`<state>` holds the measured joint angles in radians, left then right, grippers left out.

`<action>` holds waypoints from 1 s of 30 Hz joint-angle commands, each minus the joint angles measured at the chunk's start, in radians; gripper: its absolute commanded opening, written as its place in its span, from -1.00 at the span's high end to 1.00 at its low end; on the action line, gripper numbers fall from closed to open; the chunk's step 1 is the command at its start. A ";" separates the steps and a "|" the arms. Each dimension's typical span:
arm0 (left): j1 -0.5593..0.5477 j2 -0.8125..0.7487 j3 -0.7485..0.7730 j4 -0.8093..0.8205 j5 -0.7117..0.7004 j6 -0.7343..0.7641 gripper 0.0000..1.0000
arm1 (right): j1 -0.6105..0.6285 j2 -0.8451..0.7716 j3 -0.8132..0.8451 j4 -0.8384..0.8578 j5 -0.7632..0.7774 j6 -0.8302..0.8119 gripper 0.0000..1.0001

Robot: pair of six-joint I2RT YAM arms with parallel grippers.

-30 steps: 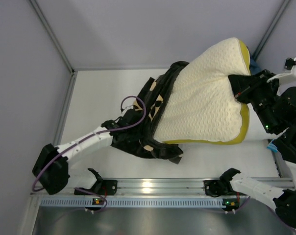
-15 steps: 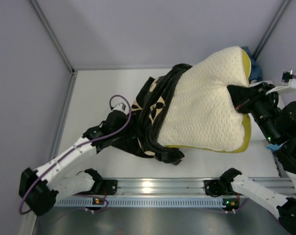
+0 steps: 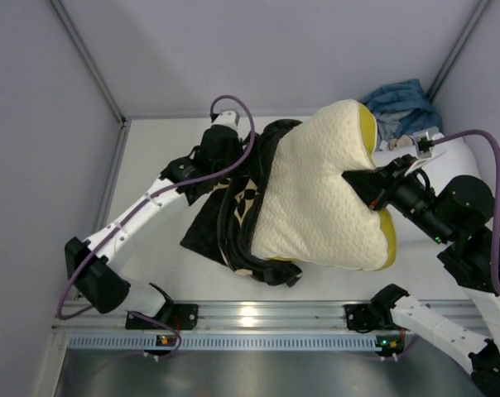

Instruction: Remove the pillowcase from the pillow

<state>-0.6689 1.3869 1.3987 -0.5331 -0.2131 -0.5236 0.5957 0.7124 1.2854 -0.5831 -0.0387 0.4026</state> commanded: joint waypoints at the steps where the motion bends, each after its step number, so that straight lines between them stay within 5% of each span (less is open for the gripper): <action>1: 0.005 0.084 0.077 -0.033 -0.161 0.141 -0.98 | -0.008 -0.028 0.009 0.074 -0.229 -0.019 1.00; 5: 0.041 0.098 0.059 0.002 -0.169 0.175 -0.98 | -0.008 -0.050 -0.007 0.063 -0.358 -0.045 1.00; 15: 0.083 0.057 -0.003 0.189 0.129 0.249 -0.98 | -0.008 -0.064 -0.040 0.060 -0.483 -0.053 1.00; 18: 0.103 0.104 0.049 0.167 0.182 0.244 -0.83 | -0.008 -0.064 -0.026 0.058 -0.524 -0.054 1.00; 22: 0.175 0.174 0.043 0.220 0.404 0.200 -0.22 | -0.008 -0.070 -0.012 0.057 -0.558 -0.062 1.00; 24: 0.232 0.205 0.025 0.277 0.649 0.160 0.22 | -0.008 -0.076 -0.009 0.057 -0.575 -0.065 1.00; 25: 0.247 0.240 0.022 0.310 0.717 0.146 0.45 | -0.008 -0.079 -0.008 0.057 -0.579 -0.068 1.00; 26: 0.268 0.257 0.017 0.330 0.771 0.131 0.99 | -0.008 -0.080 -0.006 0.055 -0.584 -0.071 1.00; 28: 0.281 0.288 -0.001 0.363 0.839 0.090 1.00 | -0.008 -0.083 0.000 0.049 -0.592 -0.079 1.00; 30: 0.284 0.297 -0.003 0.349 0.760 0.083 1.00 | -0.008 -0.085 0.006 0.045 -0.589 -0.081 1.00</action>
<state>-0.3916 1.6718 1.4078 -0.2623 0.4606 -0.4004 0.5907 0.6521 1.2381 -0.5842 -0.4995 0.3168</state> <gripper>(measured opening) 0.012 0.077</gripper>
